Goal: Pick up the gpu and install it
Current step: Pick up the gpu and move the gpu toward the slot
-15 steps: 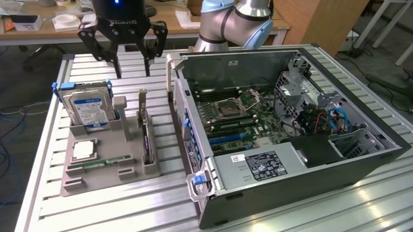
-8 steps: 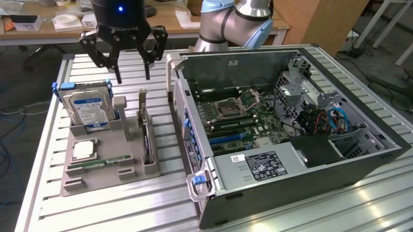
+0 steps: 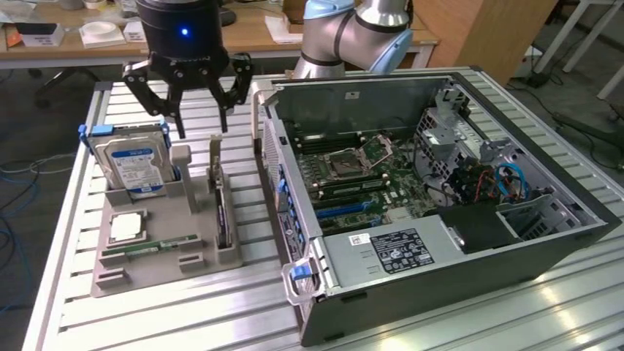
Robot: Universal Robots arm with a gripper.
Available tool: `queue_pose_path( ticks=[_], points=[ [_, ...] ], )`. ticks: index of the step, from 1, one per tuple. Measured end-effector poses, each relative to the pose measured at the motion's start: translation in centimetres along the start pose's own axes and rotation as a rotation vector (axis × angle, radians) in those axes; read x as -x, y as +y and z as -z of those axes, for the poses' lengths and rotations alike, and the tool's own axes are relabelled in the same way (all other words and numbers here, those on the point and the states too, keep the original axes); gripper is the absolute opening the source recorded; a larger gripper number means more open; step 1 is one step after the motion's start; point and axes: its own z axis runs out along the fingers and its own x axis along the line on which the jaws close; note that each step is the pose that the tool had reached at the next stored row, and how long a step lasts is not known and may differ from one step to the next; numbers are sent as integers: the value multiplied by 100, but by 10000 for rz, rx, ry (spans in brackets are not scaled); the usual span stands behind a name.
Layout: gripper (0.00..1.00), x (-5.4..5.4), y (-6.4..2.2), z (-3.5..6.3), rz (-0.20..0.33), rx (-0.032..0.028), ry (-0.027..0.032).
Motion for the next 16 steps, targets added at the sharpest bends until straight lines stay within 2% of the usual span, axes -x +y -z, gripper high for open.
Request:
queue_pose_path(
  ticks=[16],
  points=[
    [59,-5,-37,-256,0,-15,19]
  ],
)
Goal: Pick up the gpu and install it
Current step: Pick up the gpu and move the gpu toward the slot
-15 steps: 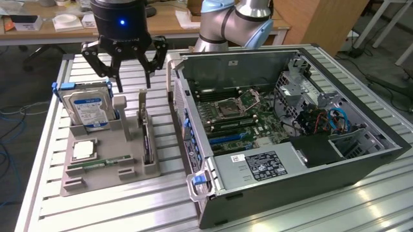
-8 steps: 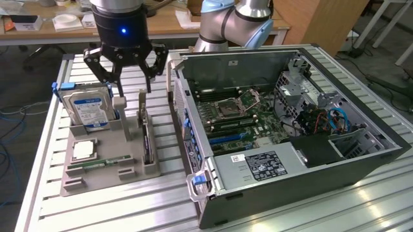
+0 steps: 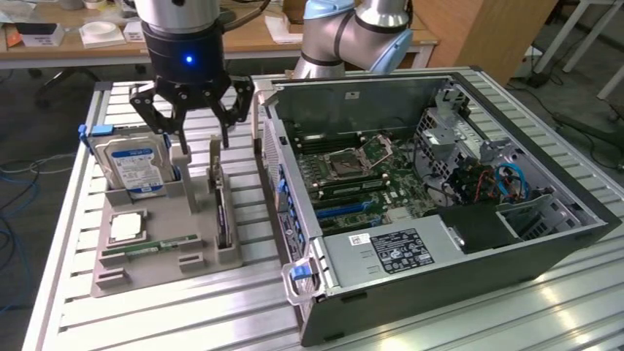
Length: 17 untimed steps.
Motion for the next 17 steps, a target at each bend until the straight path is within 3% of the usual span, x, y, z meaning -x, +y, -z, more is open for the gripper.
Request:
queue_pose_path(
  ticks=[17],
  points=[
    [59,-1,-26,-159,1,-16,2]
  ],
)
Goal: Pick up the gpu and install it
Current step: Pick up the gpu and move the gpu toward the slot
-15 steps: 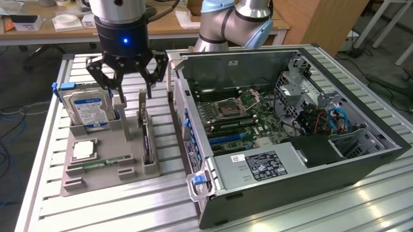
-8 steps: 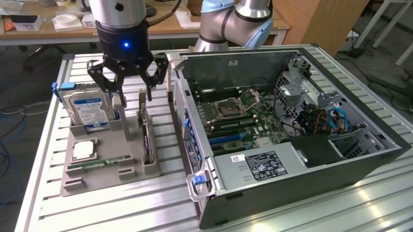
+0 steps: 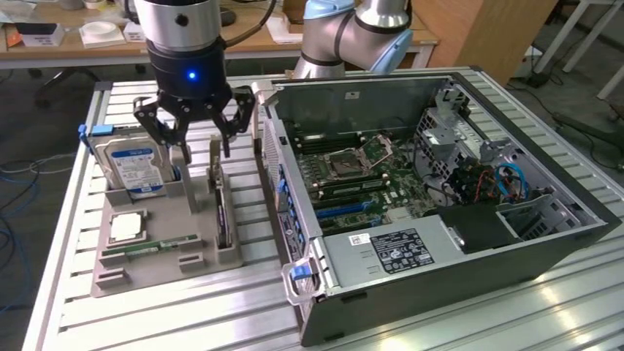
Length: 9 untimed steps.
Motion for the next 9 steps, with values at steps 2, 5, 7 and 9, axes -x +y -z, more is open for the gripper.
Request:
queue_pose_path(
  ticks=[2,5,7,9],
  points=[
    [59,9,-2,-6,3,1,-2],
    [59,20,-2,-13,1,1,-2],
    [59,28,-3,-17,1,1,-1],
    [59,35,-3,-24,-9,2,-3]
  ],
)
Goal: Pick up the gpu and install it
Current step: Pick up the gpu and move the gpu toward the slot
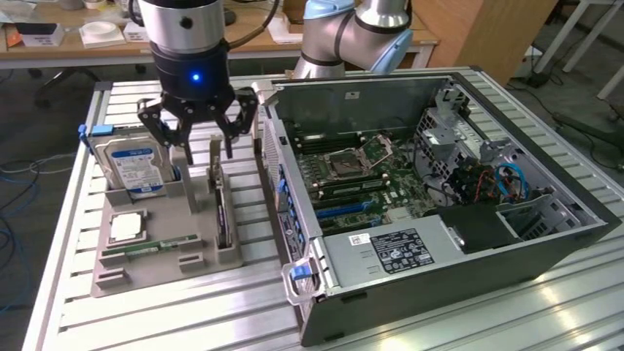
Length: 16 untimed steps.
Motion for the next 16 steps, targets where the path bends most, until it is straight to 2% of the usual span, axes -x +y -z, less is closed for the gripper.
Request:
queue_pose_path(
  ticks=[8,16],
  points=[
    [59,12,-7,-32,-50,-2,0],
    [59,7,-65,-123,-52,-2,0]
  ],
)
